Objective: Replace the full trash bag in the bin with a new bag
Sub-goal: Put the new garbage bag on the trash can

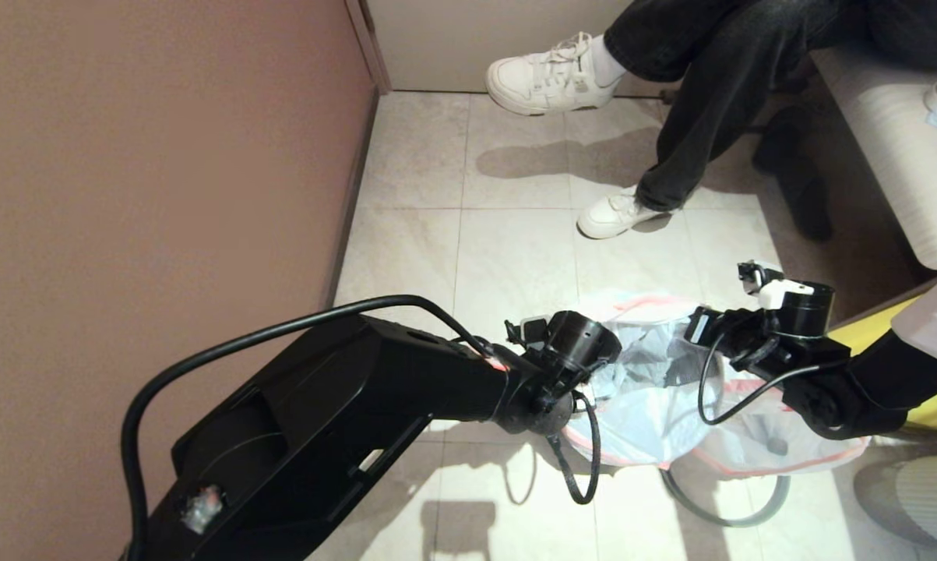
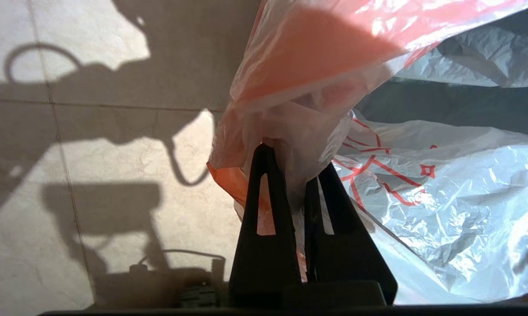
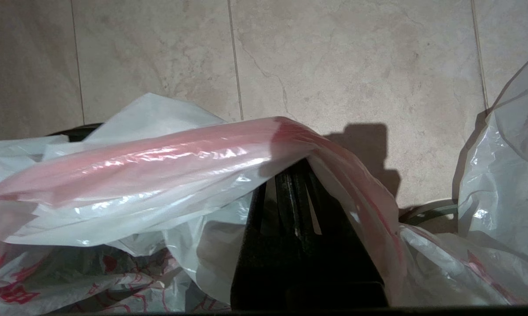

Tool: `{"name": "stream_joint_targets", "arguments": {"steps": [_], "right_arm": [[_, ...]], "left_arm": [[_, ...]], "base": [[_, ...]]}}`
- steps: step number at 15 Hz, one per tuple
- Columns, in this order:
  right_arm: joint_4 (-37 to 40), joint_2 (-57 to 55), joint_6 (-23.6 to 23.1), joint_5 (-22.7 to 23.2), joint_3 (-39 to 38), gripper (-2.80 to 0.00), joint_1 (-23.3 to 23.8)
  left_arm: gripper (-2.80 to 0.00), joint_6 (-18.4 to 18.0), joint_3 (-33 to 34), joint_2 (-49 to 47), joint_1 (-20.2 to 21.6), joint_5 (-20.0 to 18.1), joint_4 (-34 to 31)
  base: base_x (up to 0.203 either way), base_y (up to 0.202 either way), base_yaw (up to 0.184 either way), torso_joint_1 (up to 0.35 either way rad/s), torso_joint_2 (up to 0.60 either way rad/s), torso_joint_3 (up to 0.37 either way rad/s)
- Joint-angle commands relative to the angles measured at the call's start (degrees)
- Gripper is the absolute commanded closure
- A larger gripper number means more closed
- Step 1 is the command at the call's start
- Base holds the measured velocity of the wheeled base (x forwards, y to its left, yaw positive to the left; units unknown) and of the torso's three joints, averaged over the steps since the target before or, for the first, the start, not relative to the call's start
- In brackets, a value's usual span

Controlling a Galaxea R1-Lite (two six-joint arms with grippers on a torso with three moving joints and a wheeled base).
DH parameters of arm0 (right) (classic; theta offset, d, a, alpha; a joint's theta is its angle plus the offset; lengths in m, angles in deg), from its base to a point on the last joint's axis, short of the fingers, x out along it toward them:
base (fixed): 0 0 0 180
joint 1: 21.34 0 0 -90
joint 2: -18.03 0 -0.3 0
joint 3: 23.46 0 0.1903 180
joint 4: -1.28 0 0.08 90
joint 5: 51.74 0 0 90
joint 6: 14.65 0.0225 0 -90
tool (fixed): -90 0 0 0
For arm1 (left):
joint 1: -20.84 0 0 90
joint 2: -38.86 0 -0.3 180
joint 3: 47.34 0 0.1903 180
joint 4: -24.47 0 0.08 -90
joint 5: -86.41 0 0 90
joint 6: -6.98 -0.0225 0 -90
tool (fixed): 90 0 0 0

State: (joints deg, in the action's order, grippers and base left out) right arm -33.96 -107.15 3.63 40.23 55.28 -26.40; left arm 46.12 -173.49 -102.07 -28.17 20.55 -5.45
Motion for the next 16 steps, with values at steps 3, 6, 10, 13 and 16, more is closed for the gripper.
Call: {"name": "stream_joint_targets", "arguments": {"steps": [3, 6, 10, 13, 16], "right_arm": [[2.35, 1.16, 0.1, 0.22, 0.0, 0.0, -0.04], [3.23, 1.92, 0.1, 0.85, -0.08, 0.0, 0.05], [4.37, 2.64, 0.17, 1.45, -0.09, 0.0, 0.14], [5.18, 2.68, 0.18, 1.99, -0.09, 0.0, 0.27], [10.8, 3.09, -0.01, 5.18, -0.01, 0.0, 0.17]], "left_arm": [[0.0, -0.23, 0.07, 1.02, -1.15, -5.08, -0.32], [0.0, -2.58, 0.3, 1.04, -1.48, -7.98, -0.47], [0.0, -9.0, 0.37, 0.59, -0.28, -8.84, 0.16], [0.0, -14.02, 0.39, -0.83, 2.36, -8.97, 1.95], [0.0, -15.73, 0.46, -0.69, 2.95, -9.44, 5.3]], "base": [[0.0, 0.0, 0.0, 0.0, 0.0, 0.0], [0.0, 0.0, 0.0, 0.0, 0.0, 0.0], [0.0, 0.0, 0.0, 0.0, 0.0, 0.0], [0.0, 0.0, 0.0, 0.0, 0.0, 0.0], [0.0, 0.0, 0.0, 0.0, 0.0, 0.0]]}}
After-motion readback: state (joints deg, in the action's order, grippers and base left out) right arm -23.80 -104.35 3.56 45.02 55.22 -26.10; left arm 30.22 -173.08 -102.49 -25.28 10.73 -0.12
